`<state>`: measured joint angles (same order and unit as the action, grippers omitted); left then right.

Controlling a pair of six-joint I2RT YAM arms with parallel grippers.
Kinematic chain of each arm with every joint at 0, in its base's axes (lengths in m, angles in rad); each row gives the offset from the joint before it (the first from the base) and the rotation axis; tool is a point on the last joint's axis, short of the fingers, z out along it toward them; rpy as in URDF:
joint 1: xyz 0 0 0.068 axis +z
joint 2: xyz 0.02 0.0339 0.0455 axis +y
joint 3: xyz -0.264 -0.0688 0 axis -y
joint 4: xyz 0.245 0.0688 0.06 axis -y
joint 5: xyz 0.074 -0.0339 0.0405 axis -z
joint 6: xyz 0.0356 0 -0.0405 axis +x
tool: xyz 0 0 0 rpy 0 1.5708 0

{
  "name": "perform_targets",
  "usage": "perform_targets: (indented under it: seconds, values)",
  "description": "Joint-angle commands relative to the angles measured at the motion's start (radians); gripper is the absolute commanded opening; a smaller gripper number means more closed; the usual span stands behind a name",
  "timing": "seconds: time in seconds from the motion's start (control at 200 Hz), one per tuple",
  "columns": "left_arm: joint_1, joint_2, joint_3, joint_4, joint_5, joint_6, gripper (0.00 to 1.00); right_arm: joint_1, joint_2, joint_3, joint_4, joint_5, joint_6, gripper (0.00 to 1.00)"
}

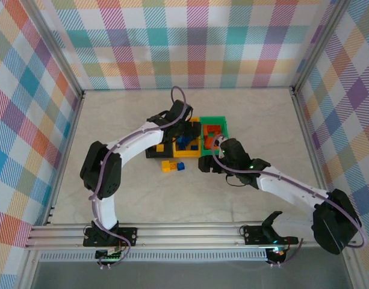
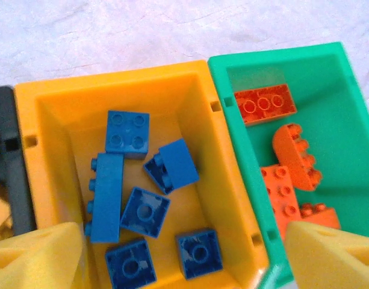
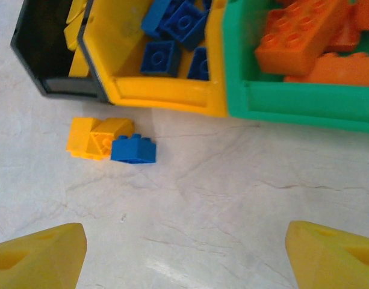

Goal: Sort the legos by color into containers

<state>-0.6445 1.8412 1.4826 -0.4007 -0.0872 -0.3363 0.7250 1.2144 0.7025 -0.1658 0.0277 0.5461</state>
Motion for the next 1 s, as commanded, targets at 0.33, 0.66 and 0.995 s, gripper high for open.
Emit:
perform_targets:
  seconds: [0.33,0.66,0.995]
  values:
    - [-0.025,-0.703,-0.588,0.070,0.025,-0.161,1.00,0.146,0.348,0.164,0.177,0.055,0.038,0.75]
    - [-0.027,-1.002,-0.819,-0.009,-0.008,-0.239,1.00,0.184,0.539,0.297,0.134,0.136,0.078,0.63]
    - [-0.027,-1.056,-0.840,-0.048,-0.043,-0.232,1.00,0.185,0.611,0.363,-0.002,0.221,0.140,0.53]
